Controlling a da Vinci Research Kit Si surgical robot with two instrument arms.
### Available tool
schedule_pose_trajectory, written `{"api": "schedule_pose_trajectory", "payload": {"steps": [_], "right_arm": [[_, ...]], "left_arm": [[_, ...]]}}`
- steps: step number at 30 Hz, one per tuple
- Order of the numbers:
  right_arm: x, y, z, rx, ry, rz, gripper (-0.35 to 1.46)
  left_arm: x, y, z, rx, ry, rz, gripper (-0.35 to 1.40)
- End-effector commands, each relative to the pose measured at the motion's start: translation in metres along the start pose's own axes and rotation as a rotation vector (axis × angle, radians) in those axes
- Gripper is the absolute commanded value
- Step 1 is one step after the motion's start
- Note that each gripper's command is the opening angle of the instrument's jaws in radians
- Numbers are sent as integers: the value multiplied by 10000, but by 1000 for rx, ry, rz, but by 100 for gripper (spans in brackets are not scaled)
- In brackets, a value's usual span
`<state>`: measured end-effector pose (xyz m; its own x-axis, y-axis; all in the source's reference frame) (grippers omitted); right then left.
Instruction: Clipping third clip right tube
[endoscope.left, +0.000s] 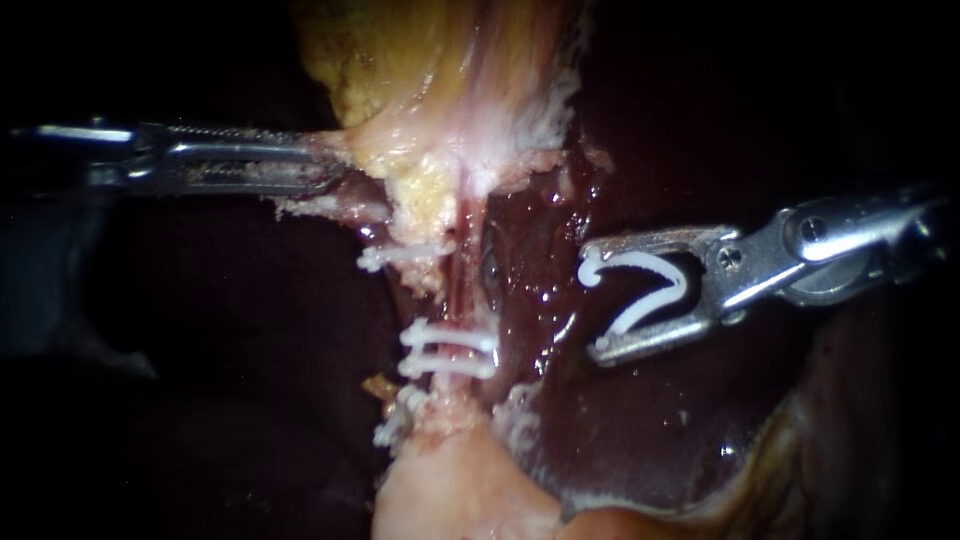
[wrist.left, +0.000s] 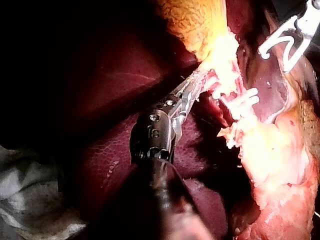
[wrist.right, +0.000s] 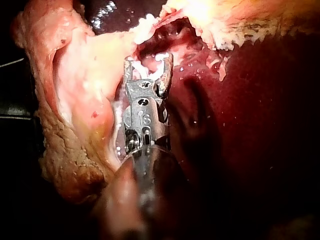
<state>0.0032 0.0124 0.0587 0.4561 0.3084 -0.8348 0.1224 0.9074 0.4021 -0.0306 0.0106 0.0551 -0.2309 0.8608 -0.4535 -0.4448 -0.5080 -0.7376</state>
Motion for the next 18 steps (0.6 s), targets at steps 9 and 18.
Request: {"api": "schedule_pose_trajectory", "payload": {"steps": [9,18], "right_arm": [[0,0,-1,0,0,0,50],[-1,0,-1,0,0,0,50]], "left_arm": [[8,5,-19,-16,15,-6,-35],[48,10,-73,-14,103,-29,-35]]}}
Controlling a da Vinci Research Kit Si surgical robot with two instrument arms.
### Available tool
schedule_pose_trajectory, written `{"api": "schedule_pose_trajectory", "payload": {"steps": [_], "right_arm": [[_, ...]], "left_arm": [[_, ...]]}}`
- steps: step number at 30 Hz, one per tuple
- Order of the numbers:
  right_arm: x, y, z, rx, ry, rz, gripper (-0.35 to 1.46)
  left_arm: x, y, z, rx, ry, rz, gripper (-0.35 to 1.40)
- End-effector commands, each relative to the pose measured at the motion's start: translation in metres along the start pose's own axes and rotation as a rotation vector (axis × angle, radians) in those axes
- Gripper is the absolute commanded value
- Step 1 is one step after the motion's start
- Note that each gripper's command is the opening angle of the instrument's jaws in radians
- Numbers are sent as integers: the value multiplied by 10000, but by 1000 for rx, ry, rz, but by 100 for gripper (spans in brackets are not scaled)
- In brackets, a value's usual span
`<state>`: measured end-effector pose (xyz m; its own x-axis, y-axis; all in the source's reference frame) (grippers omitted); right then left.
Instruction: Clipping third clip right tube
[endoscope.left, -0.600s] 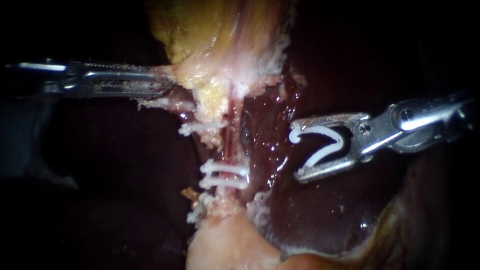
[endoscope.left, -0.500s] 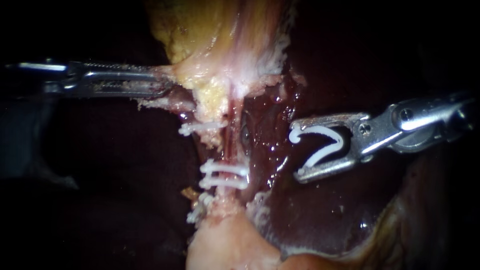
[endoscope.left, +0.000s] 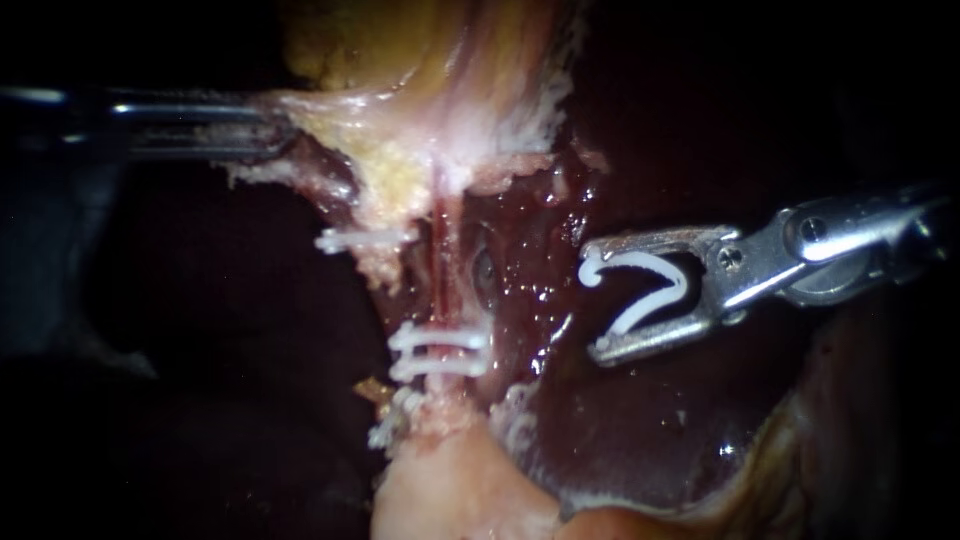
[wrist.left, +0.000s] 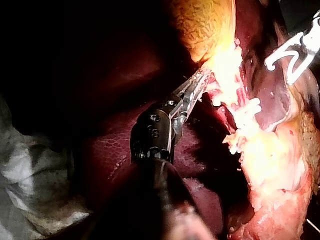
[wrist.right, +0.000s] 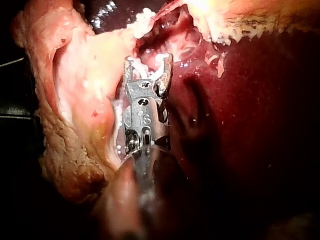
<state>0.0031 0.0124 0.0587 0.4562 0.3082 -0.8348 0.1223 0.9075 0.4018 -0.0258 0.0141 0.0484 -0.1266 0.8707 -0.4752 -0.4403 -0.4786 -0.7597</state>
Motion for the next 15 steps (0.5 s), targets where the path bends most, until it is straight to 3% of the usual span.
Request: {"api": "schedule_pose_trajectory", "payload": {"steps": [1,7,15], "right_arm": [[0,0,0,0,0,0,50],[0,0,-1,0,0,0,50],[2,-2,0,0,0,1,50]], "left_arm": [[5,1,-6,-2,14,5,-35],[18,15,-30,3,38,6,-35],[14,20,-28,8,41,7,-35]]}}
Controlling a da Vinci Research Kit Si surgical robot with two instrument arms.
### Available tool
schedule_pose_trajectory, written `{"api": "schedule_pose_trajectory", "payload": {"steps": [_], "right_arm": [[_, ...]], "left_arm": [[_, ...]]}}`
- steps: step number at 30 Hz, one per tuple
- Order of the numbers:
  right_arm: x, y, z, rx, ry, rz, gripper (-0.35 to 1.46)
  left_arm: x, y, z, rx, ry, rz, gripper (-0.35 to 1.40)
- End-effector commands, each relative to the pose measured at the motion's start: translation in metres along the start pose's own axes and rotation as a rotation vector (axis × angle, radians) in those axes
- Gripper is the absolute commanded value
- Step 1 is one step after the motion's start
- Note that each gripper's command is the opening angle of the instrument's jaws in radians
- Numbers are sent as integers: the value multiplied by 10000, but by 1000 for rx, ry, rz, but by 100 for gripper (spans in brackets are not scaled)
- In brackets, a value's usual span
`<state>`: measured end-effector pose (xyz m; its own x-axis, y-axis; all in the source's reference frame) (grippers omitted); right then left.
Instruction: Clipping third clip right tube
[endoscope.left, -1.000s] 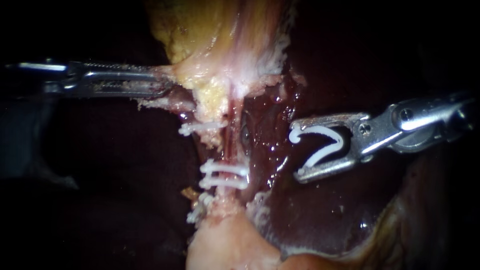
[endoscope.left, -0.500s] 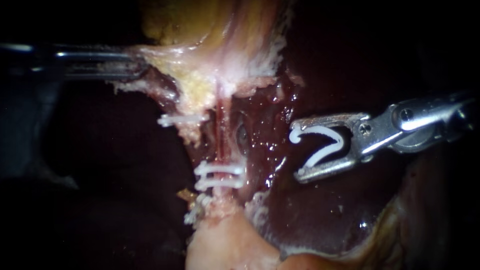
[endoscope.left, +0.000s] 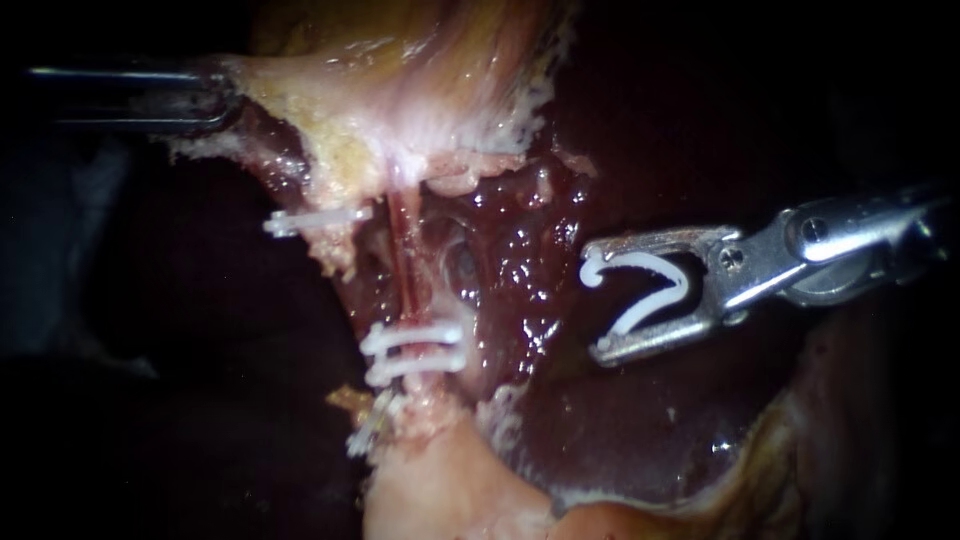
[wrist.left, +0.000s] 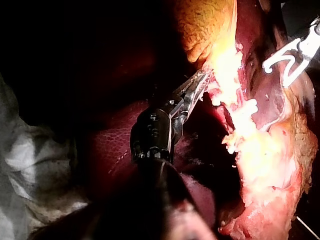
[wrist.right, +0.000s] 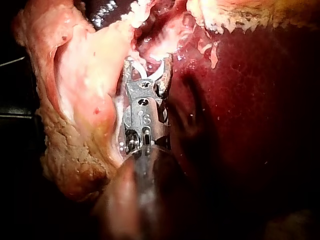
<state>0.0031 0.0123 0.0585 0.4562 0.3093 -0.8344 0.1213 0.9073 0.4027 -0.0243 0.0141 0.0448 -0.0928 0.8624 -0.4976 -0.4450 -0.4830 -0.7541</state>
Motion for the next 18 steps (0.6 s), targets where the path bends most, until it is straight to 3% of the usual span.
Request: {"api": "schedule_pose_trajectory", "payload": {"steps": [1,18], "right_arm": [[2,-1,2,0,0,0,50],[23,6,41,-24,9,160,50]], "left_arm": [[-2,-1,1,2,0,1,-35],[-5,4,4,3,1,2,-35]]}}
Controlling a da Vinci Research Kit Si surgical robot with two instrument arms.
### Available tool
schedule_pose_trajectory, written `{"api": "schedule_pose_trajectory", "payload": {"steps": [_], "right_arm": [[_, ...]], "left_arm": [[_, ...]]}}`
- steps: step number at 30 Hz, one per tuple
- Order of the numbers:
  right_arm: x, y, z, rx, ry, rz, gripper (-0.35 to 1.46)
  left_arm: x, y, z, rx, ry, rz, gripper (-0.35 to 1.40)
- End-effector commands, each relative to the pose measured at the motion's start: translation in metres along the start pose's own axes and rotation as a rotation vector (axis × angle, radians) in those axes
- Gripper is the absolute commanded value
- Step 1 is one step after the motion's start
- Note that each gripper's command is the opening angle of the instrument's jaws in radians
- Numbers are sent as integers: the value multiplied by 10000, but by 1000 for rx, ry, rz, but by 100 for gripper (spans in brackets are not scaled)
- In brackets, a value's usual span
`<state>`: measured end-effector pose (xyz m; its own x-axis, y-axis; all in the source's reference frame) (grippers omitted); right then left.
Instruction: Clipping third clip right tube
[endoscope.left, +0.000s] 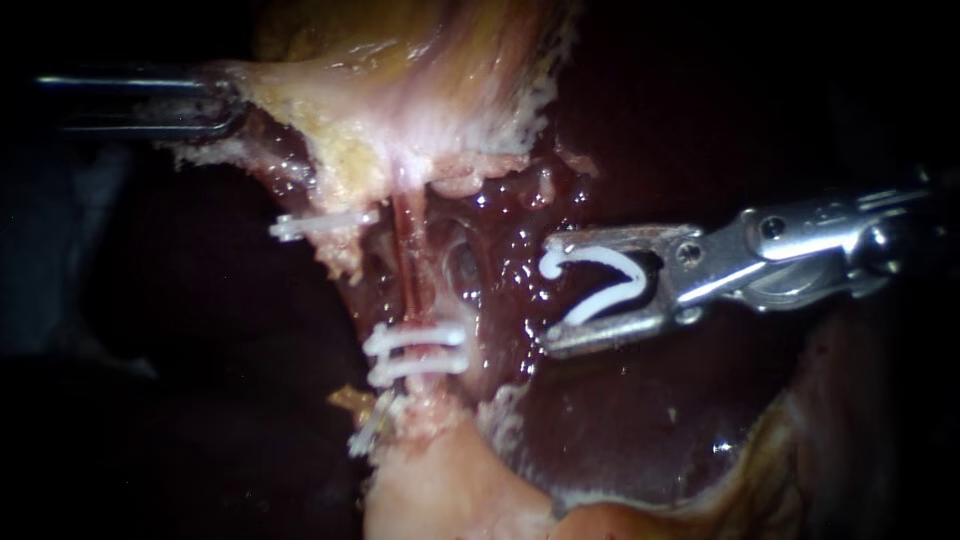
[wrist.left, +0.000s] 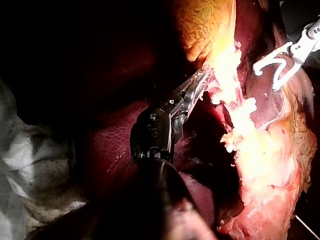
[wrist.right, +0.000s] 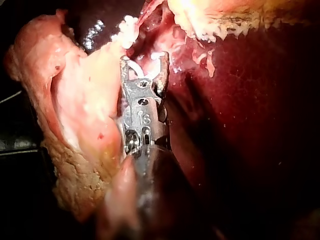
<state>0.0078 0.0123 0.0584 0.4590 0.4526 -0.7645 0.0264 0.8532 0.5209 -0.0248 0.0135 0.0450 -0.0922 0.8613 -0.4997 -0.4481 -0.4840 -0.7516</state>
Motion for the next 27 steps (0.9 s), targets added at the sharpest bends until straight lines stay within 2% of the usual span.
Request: {"api": "schedule_pose_trajectory", "payload": {"steps": [1,6,9,27], "right_arm": [[1,1,2,-1,0,7,50],[8,4,16,6,3,58,50],[11,6,26,45,5,83,50],[13,28,75,31,8,134,50]], "left_arm": [[0,1,-1,-1,-1,0,-35],[0,2,1,-2,-1,-1,-35],[0,2,1,-2,-1,0,-35],[0,3,0,-2,-1,0,-35]]}}
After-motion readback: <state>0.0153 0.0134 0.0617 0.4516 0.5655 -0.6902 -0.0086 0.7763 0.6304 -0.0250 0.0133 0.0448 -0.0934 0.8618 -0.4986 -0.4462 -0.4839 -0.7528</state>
